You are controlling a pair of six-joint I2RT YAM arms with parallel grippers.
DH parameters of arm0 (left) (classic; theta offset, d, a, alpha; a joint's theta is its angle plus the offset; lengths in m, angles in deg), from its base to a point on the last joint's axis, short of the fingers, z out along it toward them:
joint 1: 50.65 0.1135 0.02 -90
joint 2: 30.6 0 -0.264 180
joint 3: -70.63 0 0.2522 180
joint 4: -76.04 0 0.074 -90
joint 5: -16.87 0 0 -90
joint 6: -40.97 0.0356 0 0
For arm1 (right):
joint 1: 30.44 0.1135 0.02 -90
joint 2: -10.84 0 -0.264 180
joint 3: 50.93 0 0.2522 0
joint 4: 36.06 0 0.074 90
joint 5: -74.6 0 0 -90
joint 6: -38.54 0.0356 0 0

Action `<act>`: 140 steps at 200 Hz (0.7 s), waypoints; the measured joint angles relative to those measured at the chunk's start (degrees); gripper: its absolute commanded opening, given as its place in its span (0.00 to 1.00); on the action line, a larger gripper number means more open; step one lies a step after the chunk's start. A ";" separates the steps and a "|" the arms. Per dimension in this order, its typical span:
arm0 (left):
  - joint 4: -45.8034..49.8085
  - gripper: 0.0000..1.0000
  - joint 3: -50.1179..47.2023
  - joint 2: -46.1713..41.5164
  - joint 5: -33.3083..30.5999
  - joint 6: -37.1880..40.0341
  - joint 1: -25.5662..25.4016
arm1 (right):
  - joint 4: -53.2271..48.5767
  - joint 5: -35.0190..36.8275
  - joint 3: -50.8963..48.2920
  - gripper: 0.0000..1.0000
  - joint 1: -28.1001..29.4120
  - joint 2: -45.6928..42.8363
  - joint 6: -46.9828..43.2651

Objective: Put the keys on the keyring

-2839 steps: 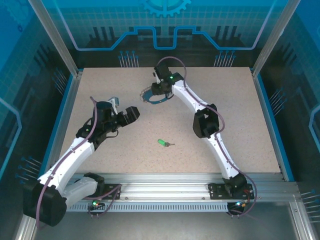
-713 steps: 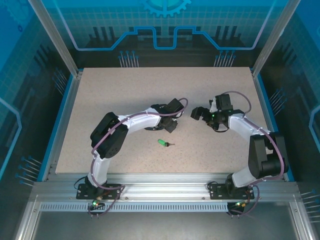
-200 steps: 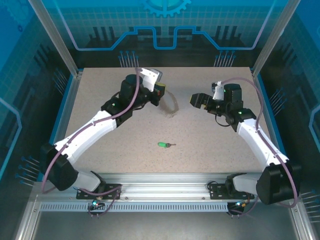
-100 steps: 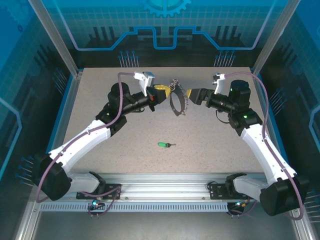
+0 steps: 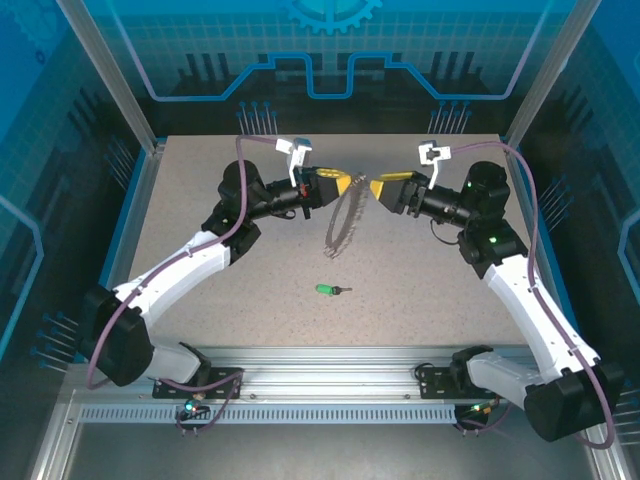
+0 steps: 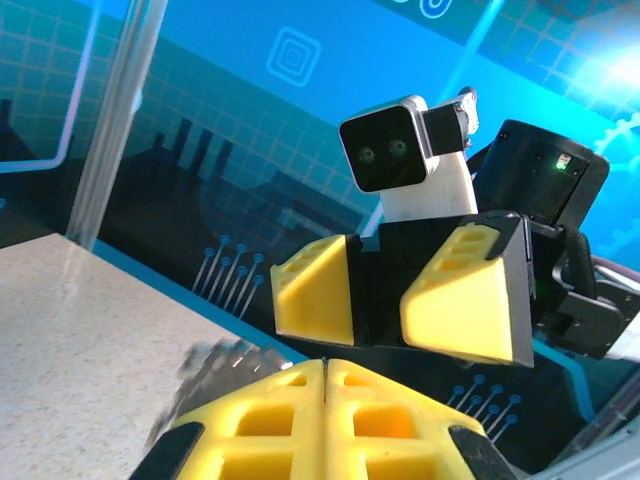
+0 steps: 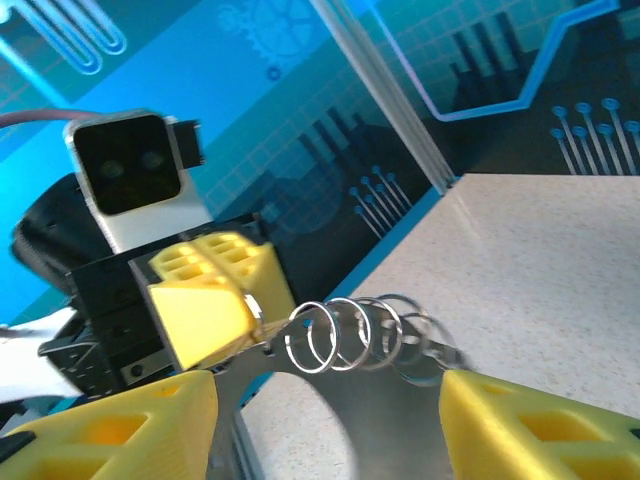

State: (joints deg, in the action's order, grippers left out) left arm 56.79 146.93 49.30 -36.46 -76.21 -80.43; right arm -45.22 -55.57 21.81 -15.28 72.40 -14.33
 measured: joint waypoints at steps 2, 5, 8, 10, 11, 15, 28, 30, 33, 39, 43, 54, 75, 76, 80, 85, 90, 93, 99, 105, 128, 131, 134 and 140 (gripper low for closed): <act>-0.24 0.00 0.00 0.02 0.17 -0.20 0.00 | 0.07 -0.11 0.00 0.59 0.17 -0.09 0.02; -0.44 0.00 0.02 0.07 0.48 -0.42 0.00 | 0.20 -0.28 0.00 0.59 0.42 -0.17 -0.07; -0.66 0.00 0.04 0.09 0.72 -0.61 0.00 | 0.31 -0.44 0.00 0.59 0.63 -0.26 0.00; -0.85 0.00 0.04 0.11 0.81 -0.81 0.00 | 0.37 -0.61 0.00 0.59 0.76 -0.31 -0.04; -0.94 0.00 0.07 0.13 0.90 -0.96 0.00 | 0.44 -0.66 0.00 0.59 0.81 -0.31 -0.04; -1.20 0.00 0.09 0.22 1.14 -1.09 0.00 | 0.59 -0.74 0.00 0.58 1.09 -0.39 -0.02; -2.19 0.00 0.46 0.70 1.84 -1.68 0.00 | 0.96 -0.98 0.00 0.58 1.70 -0.48 -0.07; -2.36 0.00 0.55 0.76 1.97 -1.86 0.00 | 0.98 -1.03 0.00 0.58 1.75 -0.48 -0.07; -2.47 0.00 0.68 0.90 2.08 -1.95 0.02 | 1.05 -1.03 0.00 0.58 1.79 -0.48 -0.07; -2.82 0.00 0.87 1.11 2.27 -2.47 0.02 | 1.05 -1.03 0.00 0.58 1.88 -0.46 -0.07; -2.95 0.00 1.03 1.29 2.43 -2.62 0.02 | 1.05 -1.01 0.00 0.58 1.95 -0.46 -0.04; -3.32 0.00 1.49 1.73 2.86 -2.99 0.02 | 1.11 -1.03 0.00 0.57 1.99 -0.42 -0.04; -3.56 0.00 2.27 2.60 3.80 -3.87 0.02 | 1.90 -1.05 0.11 0.55 2.10 -0.02 0.00; -3.61 0.00 2.32 2.62 3.82 -3.91 0.02 | 1.95 -1.05 0.11 0.54 2.10 0.00 -0.04; -3.69 0.00 2.45 2.82 3.93 -4.04 0.02 | 2.03 -1.05 0.20 0.54 2.10 0.13 -0.02; -3.76 0.00 2.60 3.02 4.17 -4.31 0.02 | 2.29 -1.05 0.33 0.53 2.10 0.33 -0.04; -3.82 0.00 2.69 3.17 4.28 -4.44 0.02 | 2.51 -1.03 0.39 0.53 2.16 0.46 0.00; -3.91 0.00 2.80 3.28 4.39 -4.48 0.02 | 2.71 -1.05 0.42 0.52 2.16 0.52 -0.02; -4.04 0.00 2.95 3.48 4.70 -4.63 0.02 | 3.02 -1.05 0.42 0.52 2.23 0.61 -0.04; -4.39 0.00 3.10 3.65 4.85 -4.92 0.02 | 3.19 -1.05 0.42 0.51 2.38 0.66 -0.02; -5.57 0.00 3.63 4.17 5.66 -6.16 0.02 | 3.69 -1.11 0.57 0.50 2.62 0.72 -0.02; -5.77 0.00 3.69 4.22 5.68 -6.25 0.00 | 3.78 -1.11 0.59 0.50 2.64 0.72 -0.02; -5.99 0.00 3.72 4.31 5.75 -6.47 0.02 | 3.91 -1.16 0.61 0.50 2.69 0.72 -0.02; -6.34 0.00 3.80 4.46 5.88 -6.86 0.02 | 4.13 -1.27 0.66 0.50 2.71 0.83 -0.02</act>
State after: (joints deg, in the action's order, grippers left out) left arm 50.45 150.74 53.76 -30.58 -83.07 -80.41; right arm -41.09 -56.83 22.46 -12.57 73.23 -14.36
